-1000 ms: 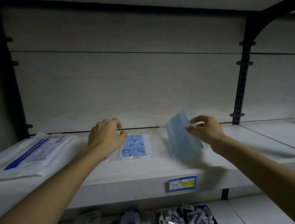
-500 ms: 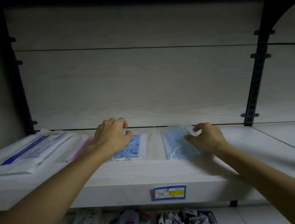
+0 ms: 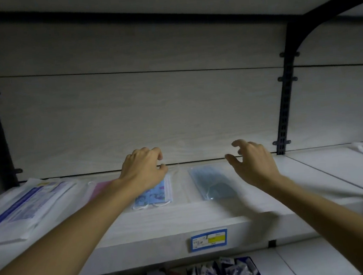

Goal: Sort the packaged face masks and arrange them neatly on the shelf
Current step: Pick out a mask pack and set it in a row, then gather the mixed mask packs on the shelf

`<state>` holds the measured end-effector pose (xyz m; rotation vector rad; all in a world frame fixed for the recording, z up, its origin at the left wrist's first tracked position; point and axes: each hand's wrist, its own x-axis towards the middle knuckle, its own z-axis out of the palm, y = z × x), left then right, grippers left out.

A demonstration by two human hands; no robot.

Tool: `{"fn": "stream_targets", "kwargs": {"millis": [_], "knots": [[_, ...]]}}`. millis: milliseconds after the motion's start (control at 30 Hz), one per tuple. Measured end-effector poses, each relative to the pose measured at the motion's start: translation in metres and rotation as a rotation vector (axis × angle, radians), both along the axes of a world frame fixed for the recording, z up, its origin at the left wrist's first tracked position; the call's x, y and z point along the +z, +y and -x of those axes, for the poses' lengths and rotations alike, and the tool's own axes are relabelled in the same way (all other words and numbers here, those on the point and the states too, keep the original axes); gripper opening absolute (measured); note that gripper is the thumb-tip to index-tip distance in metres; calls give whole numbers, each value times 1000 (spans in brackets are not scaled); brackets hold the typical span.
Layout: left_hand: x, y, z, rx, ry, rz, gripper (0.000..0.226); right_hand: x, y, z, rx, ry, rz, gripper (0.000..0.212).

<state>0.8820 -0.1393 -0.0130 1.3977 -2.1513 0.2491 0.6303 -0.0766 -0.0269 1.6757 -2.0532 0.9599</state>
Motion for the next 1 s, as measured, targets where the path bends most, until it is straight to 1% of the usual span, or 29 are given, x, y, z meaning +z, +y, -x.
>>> {"fn": "stream_targets", "kwargs": {"millis": [133, 267, 400, 533, 700, 800, 867, 1000], "knots": [[-8, 7, 24, -106, 18, -15, 31, -6, 34, 7, -56, 71, 58, 40], [-21, 24, 63, -252, -35, -20, 32, -20, 72, 26, -132, 184, 34, 40], [-20, 45, 104, -355, -62, -1, 32, -16, 110, 49, -153, 216, -12, 42], [-18, 70, 147, -450, -24, 18, 33, -13, 147, 84, -164, 227, -20, 41], [-16, 112, 207, -494, -2, 39, 33, -10, 193, 142, -156, 229, -49, 38], [-14, 141, 250, -499, 7, 43, 32, -8, 229, 185, -150, 249, -66, 33], [-16, 162, 278, -508, 21, 50, 31, -7, 255, 215, -163, 261, -57, 35], [-24, 205, 330, -549, 72, 55, 24, -10, 296, 272, -177, 211, -48, 34]]}}
